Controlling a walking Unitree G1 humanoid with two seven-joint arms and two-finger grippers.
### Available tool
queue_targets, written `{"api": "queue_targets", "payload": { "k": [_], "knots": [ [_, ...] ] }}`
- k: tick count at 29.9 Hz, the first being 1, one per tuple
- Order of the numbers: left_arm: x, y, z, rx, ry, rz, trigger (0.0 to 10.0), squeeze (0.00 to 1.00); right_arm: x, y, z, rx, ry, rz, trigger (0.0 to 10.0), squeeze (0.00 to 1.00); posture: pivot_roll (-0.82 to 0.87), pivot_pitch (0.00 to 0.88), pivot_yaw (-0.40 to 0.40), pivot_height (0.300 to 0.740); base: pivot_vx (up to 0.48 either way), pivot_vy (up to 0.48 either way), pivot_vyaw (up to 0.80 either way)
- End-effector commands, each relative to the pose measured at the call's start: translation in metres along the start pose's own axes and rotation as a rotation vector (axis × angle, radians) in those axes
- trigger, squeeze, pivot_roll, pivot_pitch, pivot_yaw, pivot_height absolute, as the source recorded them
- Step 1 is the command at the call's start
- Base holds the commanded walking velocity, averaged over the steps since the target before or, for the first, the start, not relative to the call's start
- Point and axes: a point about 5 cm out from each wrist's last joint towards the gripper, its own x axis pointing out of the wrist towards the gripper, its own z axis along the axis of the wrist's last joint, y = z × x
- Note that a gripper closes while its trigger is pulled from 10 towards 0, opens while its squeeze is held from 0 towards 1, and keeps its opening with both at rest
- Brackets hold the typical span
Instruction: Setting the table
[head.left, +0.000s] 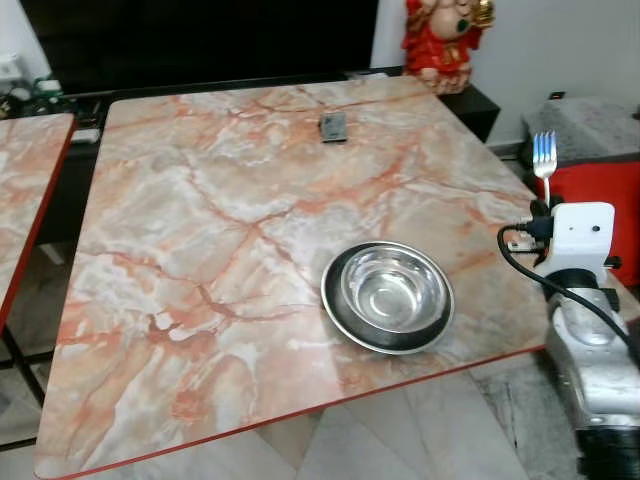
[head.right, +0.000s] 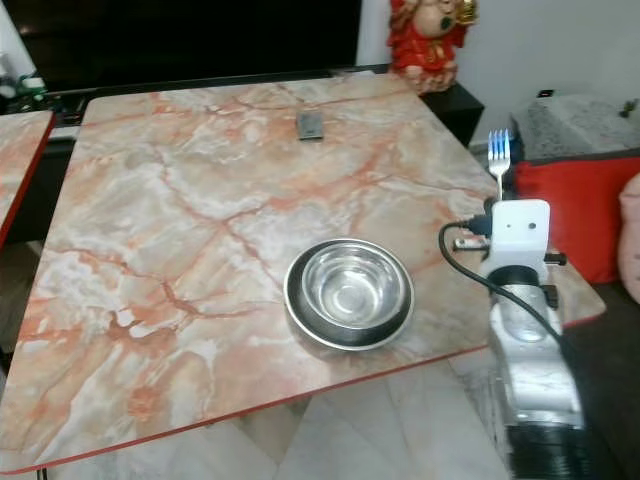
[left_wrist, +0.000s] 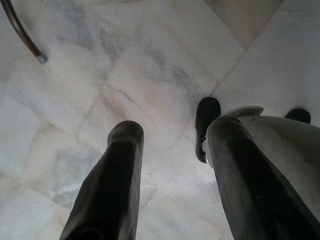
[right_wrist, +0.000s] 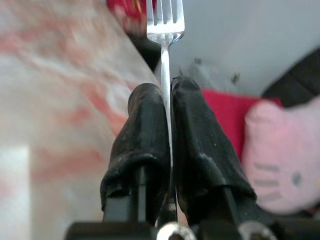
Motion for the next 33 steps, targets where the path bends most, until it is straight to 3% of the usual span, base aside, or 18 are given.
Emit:
{"api": "queue_targets", "payload": {
  "k": [1,2,7,9,21,24,33],
  "knots": [
    [-0.002,0.000,-0.009,0.022,0.032,-0.009,10.0,0.00,-0.001,0.001,-0.009,0.018,0.056,0.038,10.0,0.00,-0.06,0.153,-0.029,0.740,0.000,0.000,0.00],
    [-0.002,0.000,-0.008,0.025,0.032,-0.012,10.0,0.00,-0.004,0.007,-0.019,0.026,0.112,0.111,10.0,0.00,-0.06,0.153,-0.029,0.740,0.000,0.000,0.00],
    [-0.002,0.002,-0.008,0.033,0.032,-0.015,10.0,0.00,-0.011,0.024,-0.042,0.050,0.229,0.236,10.0,0.00,-0.05,0.152,-0.024,0.740,0.000,0.000,0.00],
    [-0.002,0.003,-0.008,0.038,0.033,-0.015,10.0,0.00,-0.012,0.032,-0.048,0.113,0.262,0.269,10.0,0.00,-0.04,0.150,-0.021,0.740,0.000,0.000,0.00],
    [-0.001,0.001,-0.004,0.055,0.025,-0.021,10.0,0.00,0.011,0.049,-0.038,0.168,0.211,0.325,10.0,0.00,-0.04,0.140,-0.013,0.740,0.000,0.000,0.00],
    [0.000,-0.001,-0.002,0.058,0.017,-0.026,10.0,0.00,0.020,0.060,-0.038,0.172,0.221,0.358,10.0,0.00,-0.04,0.144,-0.011,0.740,0.000,0.000,0.00],
    [0.000,0.000,-0.001,0.065,0.013,-0.027,10.0,0.00,0.034,0.064,-0.036,0.172,0.229,0.342,10.0,0.00,-0.02,0.156,-0.011,0.740,0.000,0.000,0.00]
  ]
}}
